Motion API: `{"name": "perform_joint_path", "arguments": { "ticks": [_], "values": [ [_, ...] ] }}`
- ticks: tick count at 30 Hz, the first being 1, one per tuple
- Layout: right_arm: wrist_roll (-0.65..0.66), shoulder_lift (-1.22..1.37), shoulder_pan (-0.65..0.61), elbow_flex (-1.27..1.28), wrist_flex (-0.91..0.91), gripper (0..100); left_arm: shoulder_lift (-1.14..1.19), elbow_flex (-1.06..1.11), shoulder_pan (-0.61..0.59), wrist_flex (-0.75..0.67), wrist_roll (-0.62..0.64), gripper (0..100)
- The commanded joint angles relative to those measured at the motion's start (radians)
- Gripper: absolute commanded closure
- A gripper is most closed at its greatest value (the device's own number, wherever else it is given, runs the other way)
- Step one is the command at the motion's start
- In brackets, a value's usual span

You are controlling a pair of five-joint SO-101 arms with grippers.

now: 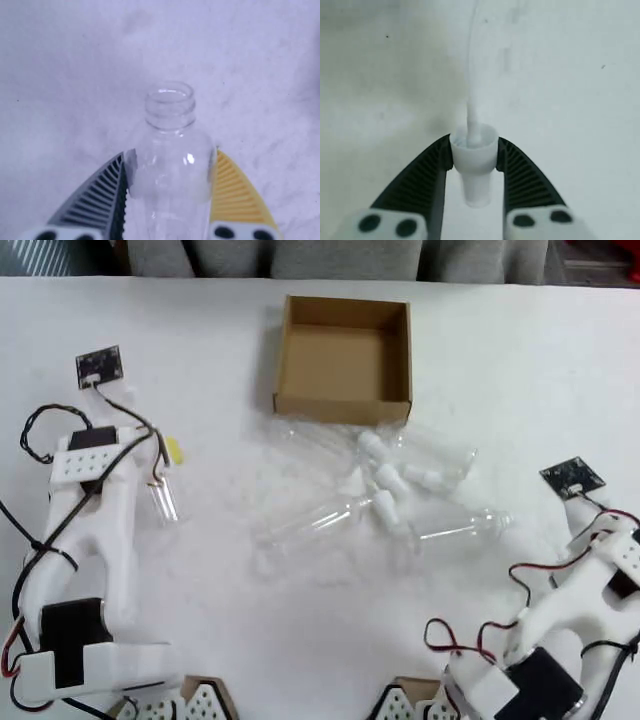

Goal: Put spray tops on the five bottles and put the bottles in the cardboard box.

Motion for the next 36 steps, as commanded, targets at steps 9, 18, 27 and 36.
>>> {"name": "perform_joint_path", "arguments": {
  "ticks": [9, 18, 27, 36],
  "values": [
    [0.009, -0.056, 0.004, 0.046, -0.127, 74.9, -0.004, -0.02, 0.012, -0.023, 0.011, 98],
    [-0.002, -0.156, 0.097, 0.035, 0.024, 99.5, -0.004, -0.02, 0.012, -0.023, 0.011, 98],
    [-0.133, -0.216, 0.197, 0.115, 0.065, 98.1, -0.004, -0.02, 0.012, -0.021, 0.011, 98],
    [-0.333, 0.001, 0.179, 0.098, -0.159, 98.1, -0.008, -0.008, 0.012, -0.026, 0.011, 98]
  ]
}}
